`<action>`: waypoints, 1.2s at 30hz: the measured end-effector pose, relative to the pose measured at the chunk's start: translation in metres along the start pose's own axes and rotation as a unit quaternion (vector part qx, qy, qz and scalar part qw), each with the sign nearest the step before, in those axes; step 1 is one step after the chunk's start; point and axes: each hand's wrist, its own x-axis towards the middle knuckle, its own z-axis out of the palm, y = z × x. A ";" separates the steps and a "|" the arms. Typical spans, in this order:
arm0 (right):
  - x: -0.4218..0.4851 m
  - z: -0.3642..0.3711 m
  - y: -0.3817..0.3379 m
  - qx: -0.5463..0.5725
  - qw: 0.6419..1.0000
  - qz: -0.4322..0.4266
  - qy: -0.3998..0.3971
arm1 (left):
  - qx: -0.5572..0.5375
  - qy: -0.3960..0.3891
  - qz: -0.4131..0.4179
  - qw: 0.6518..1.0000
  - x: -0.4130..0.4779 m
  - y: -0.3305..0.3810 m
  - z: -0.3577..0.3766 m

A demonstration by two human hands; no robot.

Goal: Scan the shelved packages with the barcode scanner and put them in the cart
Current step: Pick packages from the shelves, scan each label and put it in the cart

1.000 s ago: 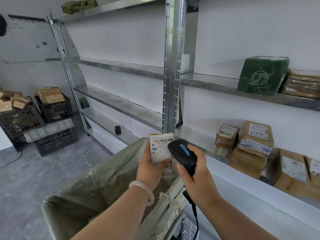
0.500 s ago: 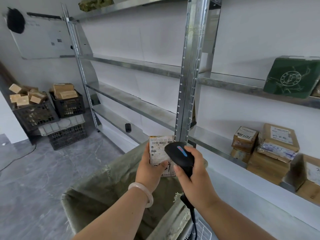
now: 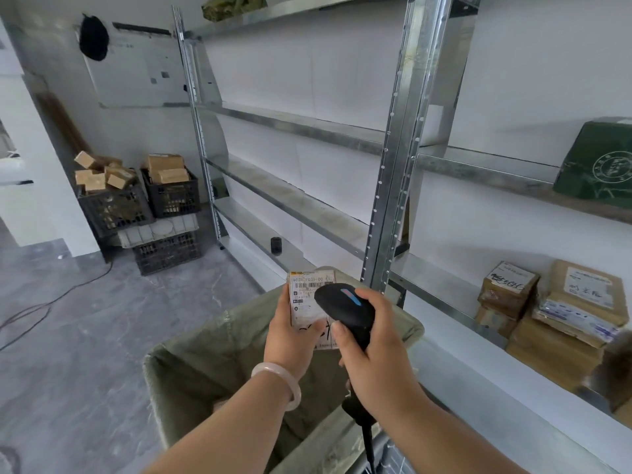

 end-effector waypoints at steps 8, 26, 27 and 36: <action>-0.007 0.000 -0.007 0.020 1.000 0.001 -0.019 | 0.002 0.022 -0.005 1.000 -0.006 -0.009 -0.001; -0.015 0.001 -0.014 0.013 0.999 0.007 -0.039 | 0.034 0.037 -0.003 0.999 -0.015 -0.015 -0.004; -0.015 0.002 -0.013 0.014 0.999 0.008 -0.040 | 0.036 0.037 -0.004 0.999 -0.015 -0.016 -0.005; -0.012 0.014 0.000 -0.008 0.998 0.014 -0.058 | 0.037 0.034 -0.020 0.999 -0.012 -0.028 -0.015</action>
